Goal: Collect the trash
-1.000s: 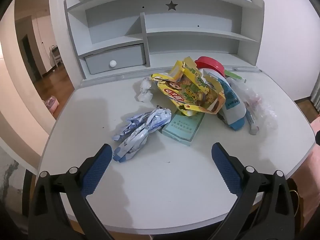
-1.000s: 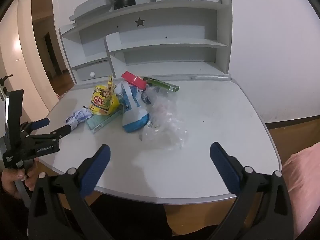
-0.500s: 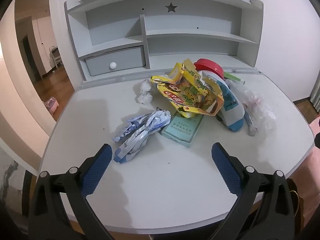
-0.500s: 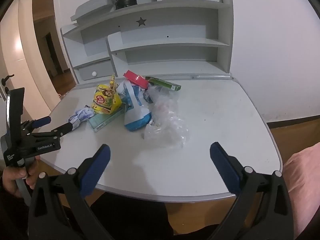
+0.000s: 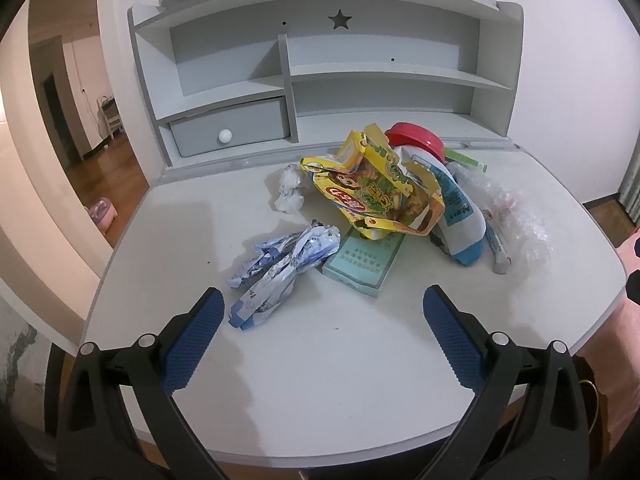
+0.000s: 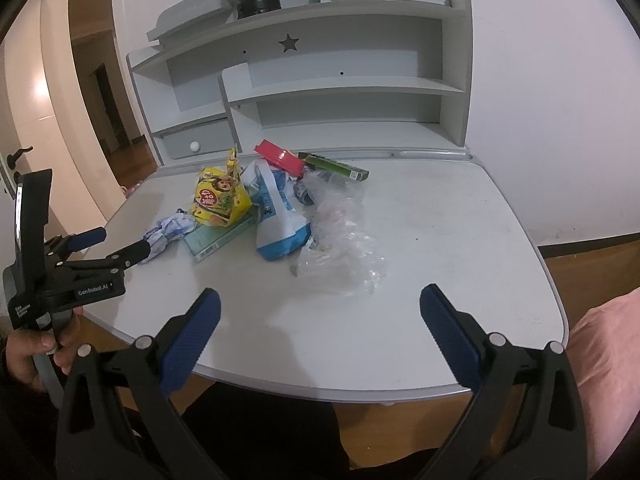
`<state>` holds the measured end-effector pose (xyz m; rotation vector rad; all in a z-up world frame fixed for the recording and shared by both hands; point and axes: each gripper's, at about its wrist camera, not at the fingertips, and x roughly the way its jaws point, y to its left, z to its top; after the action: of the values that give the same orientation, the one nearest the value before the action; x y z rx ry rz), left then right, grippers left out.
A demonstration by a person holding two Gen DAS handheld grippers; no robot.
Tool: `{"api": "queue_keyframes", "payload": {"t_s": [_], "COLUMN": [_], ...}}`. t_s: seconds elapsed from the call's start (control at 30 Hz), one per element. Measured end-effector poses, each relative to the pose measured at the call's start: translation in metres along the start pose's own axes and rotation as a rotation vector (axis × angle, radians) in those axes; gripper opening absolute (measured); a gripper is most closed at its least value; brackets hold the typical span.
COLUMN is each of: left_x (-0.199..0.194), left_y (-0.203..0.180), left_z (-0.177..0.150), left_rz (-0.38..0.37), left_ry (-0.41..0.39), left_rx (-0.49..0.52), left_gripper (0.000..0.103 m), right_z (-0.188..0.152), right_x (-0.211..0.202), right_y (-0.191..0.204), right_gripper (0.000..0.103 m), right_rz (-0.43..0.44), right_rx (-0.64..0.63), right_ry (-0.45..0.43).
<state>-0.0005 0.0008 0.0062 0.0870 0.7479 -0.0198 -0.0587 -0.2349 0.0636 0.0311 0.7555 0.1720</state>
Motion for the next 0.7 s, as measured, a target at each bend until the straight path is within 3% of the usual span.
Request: {"api": "queue_keyframes", "payload": {"t_s": [0.7], "left_x": [0.0021], "left_y": [0.0000], "left_z": [-0.0025], "left_rz": [-0.002], "left_ry": [0.009], "left_rx": [0.010], "left_gripper": [0.097], "right_z": [0.0002], "right_x": [-0.0010], "right_y": [0.0033], "right_gripper": [0.096], "right_rz": [0.005], "right_rx": [-0.006], "right_ry": [0.007]}}
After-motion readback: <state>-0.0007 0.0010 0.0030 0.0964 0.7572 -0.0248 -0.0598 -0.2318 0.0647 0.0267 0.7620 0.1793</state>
